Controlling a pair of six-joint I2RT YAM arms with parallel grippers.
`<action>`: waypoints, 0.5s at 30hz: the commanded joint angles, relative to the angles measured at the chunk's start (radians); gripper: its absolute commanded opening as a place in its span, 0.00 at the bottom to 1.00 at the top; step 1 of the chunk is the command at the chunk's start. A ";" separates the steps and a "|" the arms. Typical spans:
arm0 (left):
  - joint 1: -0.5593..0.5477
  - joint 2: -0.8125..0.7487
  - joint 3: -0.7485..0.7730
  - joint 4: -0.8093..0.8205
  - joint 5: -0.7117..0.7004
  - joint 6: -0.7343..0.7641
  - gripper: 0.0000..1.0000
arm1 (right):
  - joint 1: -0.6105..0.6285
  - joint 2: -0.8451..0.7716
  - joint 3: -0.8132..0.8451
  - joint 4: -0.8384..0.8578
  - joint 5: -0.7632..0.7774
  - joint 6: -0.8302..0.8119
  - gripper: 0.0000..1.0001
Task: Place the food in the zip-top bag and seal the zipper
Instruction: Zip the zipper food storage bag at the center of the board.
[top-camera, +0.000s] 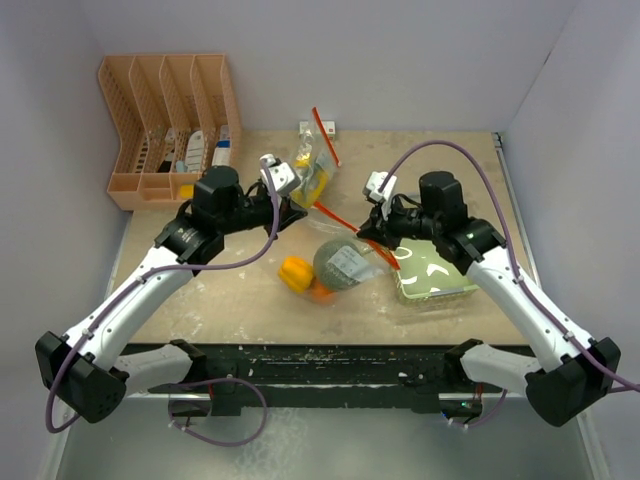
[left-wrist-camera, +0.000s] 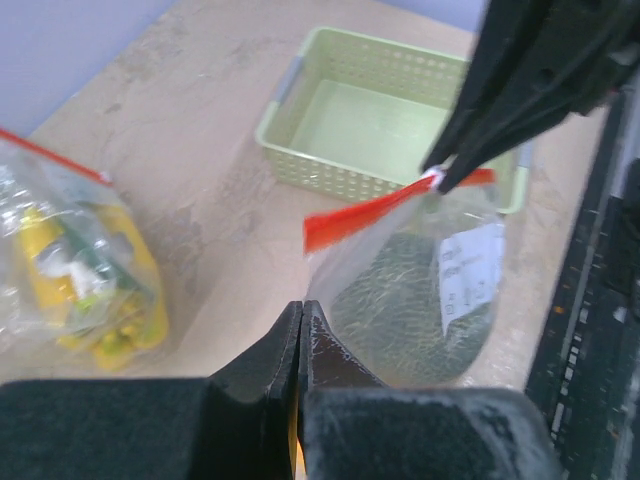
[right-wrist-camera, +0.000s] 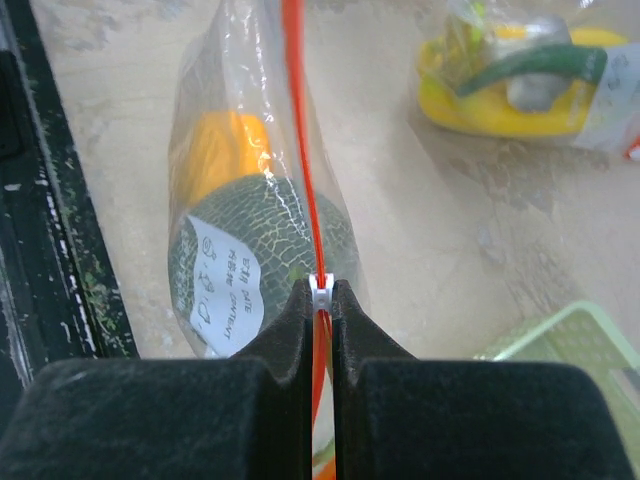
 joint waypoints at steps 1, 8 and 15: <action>0.049 -0.035 -0.025 0.081 -0.119 0.007 0.00 | -0.021 -0.042 -0.028 -0.051 0.105 0.023 0.00; 0.104 -0.043 -0.077 0.165 -0.079 0.002 0.00 | -0.021 -0.069 -0.034 -0.077 0.110 0.053 0.00; 0.107 0.063 0.047 0.224 0.408 0.191 0.07 | -0.021 -0.066 0.010 -0.078 -0.008 0.048 0.00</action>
